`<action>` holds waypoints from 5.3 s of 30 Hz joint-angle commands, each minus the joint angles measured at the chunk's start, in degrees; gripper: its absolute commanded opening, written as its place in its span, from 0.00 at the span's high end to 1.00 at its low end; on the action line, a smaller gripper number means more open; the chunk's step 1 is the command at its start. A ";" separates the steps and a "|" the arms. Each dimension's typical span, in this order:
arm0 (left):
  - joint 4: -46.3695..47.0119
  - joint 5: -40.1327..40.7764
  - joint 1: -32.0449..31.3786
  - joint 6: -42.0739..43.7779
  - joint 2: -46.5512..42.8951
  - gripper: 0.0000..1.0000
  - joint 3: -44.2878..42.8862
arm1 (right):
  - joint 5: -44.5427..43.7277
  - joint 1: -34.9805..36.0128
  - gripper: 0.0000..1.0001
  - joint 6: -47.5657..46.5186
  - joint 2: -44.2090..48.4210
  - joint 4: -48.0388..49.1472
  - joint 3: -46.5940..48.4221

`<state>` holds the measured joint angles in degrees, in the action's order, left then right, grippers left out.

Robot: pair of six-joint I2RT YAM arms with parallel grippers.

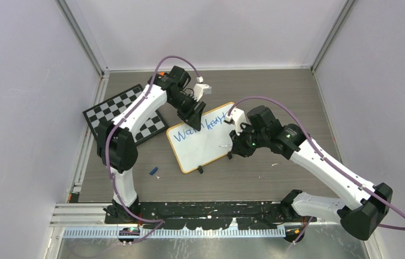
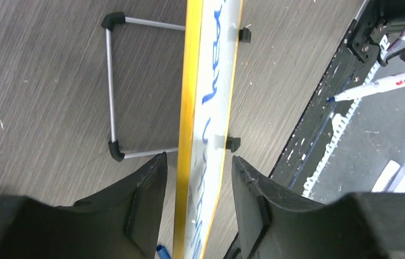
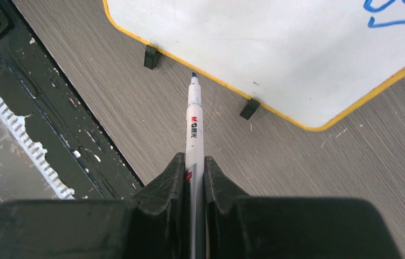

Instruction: Write a sentence on the whiteboard

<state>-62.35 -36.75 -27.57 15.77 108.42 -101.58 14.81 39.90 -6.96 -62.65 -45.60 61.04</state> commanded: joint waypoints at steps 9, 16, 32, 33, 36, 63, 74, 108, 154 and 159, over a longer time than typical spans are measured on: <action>-5.92 -8.74 12.14 4.50 -10.17 0.44 5.26 | -1.48 2.63 1.00 2.42 -4.37 9.67 2.81; -4.96 -12.54 13.41 4.78 -10.93 0.45 10.37 | -2.84 5.56 1.00 2.53 -6.84 12.59 3.39; -4.01 -14.31 13.12 5.50 -8.96 0.59 13.89 | -8.23 14.56 1.00 1.32 -11.61 29.80 -4.62; -4.01 -14.45 13.09 5.62 -8.79 0.60 14.06 | -8.13 14.58 1.00 1.21 -11.60 30.19 -4.97; -3.94 -15.01 12.86 5.83 -8.09 0.64 14.45 | -7.71 14.67 1.00 1.28 -11.61 30.87 -5.46; -4.33 -15.28 12.54 6.11 -6.30 0.92 13.92 | -14.61 19.13 1.00 0.67 -15.50 31.57 -6.10; -4.49 -15.35 12.53 7.23 -5.60 1.00 13.79 | -19.03 19.56 1.00 0.55 -15.95 33.48 -5.89; -3.51 -15.98 12.54 9.56 -4.60 1.00 13.16 | -19.53 20.46 1.00 -1.85 -20.25 30.23 -4.52; -3.76 -16.72 12.19 9.86 -3.67 1.00 12.19 | -25.74 19.86 1.00 -2.97 -16.03 29.91 -4.47; -3.58 -16.86 12.19 9.90 -3.64 1.00 12.43 | -25.94 19.85 1.00 -2.59 -16.78 30.65 -3.97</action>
<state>-67.55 -53.28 -14.94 26.17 103.77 -88.16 -9.58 59.88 -9.78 -78.76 -18.31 54.72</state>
